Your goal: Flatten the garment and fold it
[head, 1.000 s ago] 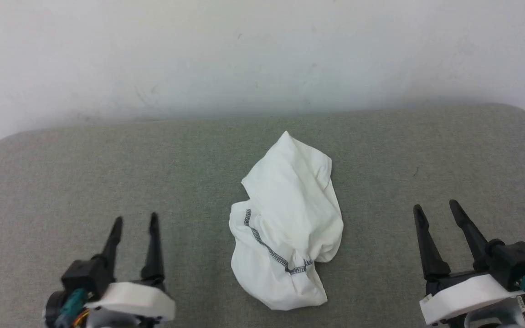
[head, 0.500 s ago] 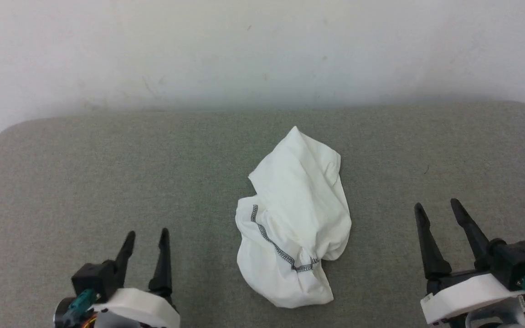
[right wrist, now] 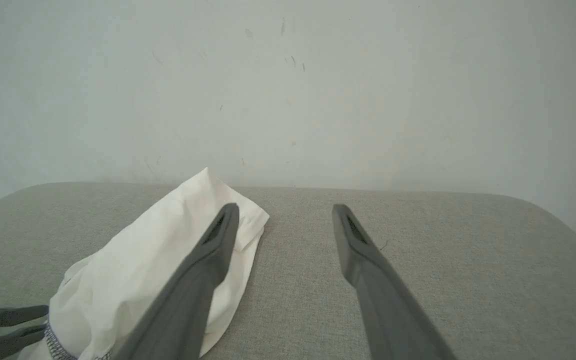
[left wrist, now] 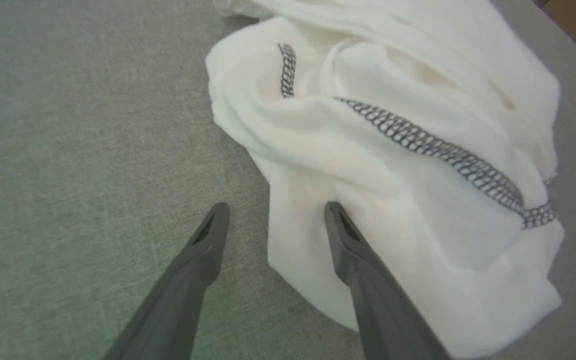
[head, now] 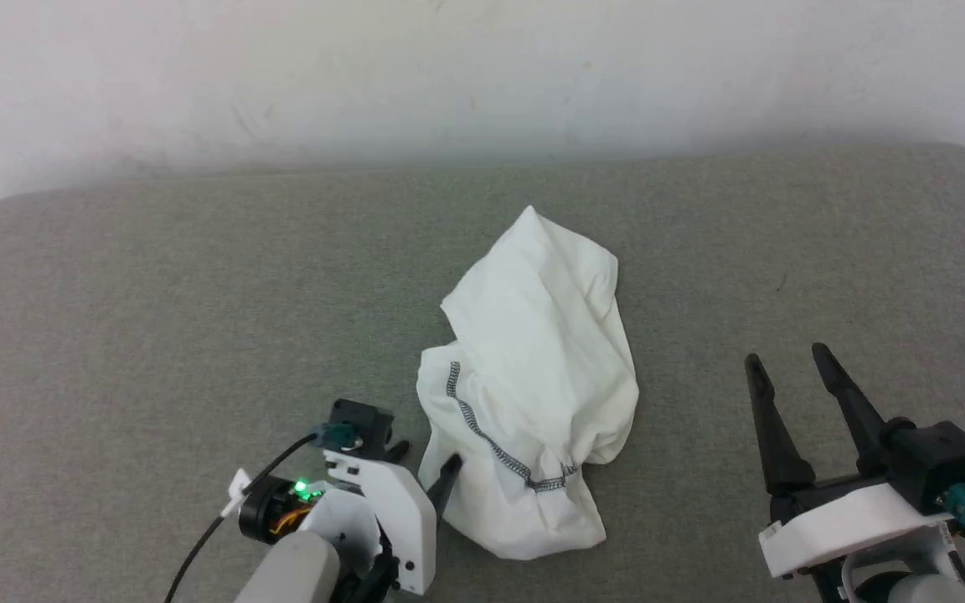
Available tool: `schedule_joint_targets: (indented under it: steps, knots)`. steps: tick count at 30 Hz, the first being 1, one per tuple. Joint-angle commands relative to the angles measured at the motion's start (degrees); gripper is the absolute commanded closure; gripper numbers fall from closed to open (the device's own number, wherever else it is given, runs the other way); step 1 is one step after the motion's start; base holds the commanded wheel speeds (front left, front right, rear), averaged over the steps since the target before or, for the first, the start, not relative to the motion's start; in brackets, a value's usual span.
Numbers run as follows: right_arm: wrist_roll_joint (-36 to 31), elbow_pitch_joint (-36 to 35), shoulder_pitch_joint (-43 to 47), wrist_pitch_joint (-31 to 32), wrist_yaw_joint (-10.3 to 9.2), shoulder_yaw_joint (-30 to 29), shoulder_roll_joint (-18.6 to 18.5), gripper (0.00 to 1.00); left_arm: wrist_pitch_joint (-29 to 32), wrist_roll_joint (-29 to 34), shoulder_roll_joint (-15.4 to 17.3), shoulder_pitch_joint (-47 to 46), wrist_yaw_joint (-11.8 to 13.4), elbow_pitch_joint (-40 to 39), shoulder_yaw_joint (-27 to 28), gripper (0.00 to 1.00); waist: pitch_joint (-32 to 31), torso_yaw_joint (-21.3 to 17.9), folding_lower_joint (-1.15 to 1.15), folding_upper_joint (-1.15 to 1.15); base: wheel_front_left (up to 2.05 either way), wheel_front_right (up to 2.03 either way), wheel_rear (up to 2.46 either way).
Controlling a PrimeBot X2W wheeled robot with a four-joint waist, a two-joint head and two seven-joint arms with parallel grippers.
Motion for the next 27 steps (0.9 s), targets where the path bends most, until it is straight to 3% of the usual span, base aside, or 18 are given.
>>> schedule_joint_targets:
  steps: [1, 5, 6, 7, 8, 13, 19, 22, 27]
  knots:
    - [-0.13, 0.11, -0.6, -0.16, -0.05, 0.19, 0.13, 0.0, 1.38, 0.17, -0.27, -1.45, -0.14, 1.39, -0.58, 0.0, 1.15, -1.11, -0.01, 0.0, 0.0, 0.0, 0.0]
    - [0.44, 0.78, -0.96, -0.62, -0.05, 0.47, 0.13, 0.0, 7.24, 0.52, -0.54, -2.89, -0.64, 6.04, -3.33, 0.0, 1.95, -2.57, -0.01, 0.0, 0.0, 0.0, 0.0]
    - [0.63, 1.02, -1.04, -0.79, -0.05, 0.37, 0.13, 0.0, 8.68, 0.62, -0.47, -2.99, -0.84, 6.87, -4.15, 0.11, 2.02, -2.9, -0.01, 0.0, 0.0, 0.0, 0.0]
    - [0.82, 1.29, -1.14, -0.95, -0.05, 0.33, 0.13, 0.0, 9.08, 0.42, -0.49, -3.06, -0.9, 7.24, -4.28, 0.84, 1.98, -3.26, -0.01, 0.0, 0.0, 0.0, 0.0]
    - [0.97, 1.55, -1.18, -1.09, -0.05, 0.22, 0.13, 0.0, 9.44, 0.19, -0.42, -3.03, -0.93, 7.6, -4.29, 1.0, 1.83, -3.56, -0.01, 0.0, 0.0, 0.0, 0.0]
    - [1.24, 1.95, -0.86, -1.51, -0.05, -0.96, 0.13, 0.0, 4.21, 0.66, 3.1, -4.66, 3.0, 4.06, 0.17, 1.0, 1.03, -3.84, -0.01, 0.0, 0.0, 0.0, 0.0]
    - [1.33, 2.61, -0.33, -1.84, -0.05, -2.06, 0.13, 0.0, -3.02, 4.43, 9.89, -7.16, 8.79, -8.42, 5.75, 1.0, -0.63, -3.14, -0.01, 0.0, 0.0, 0.0, 0.0]
    - [1.47, 2.85, 0.13, -1.96, -0.05, -2.62, 0.13, 0.0, -3.98, 6.11, 10.73, -6.6, 8.48, -16.35, 4.28, 1.0, -1.45, -2.63, -0.01, 0.0, 0.0, 0.0, 0.0]
    - [1.58, 2.77, 0.76, -1.76, -0.05, -2.96, 0.13, 0.0, 0.53, 7.03, 8.66, -1.43, 3.63, -23.53, -5.77, 1.0, -2.37, -2.03, -0.01, 0.0, 0.0, 0.0, 0.0]
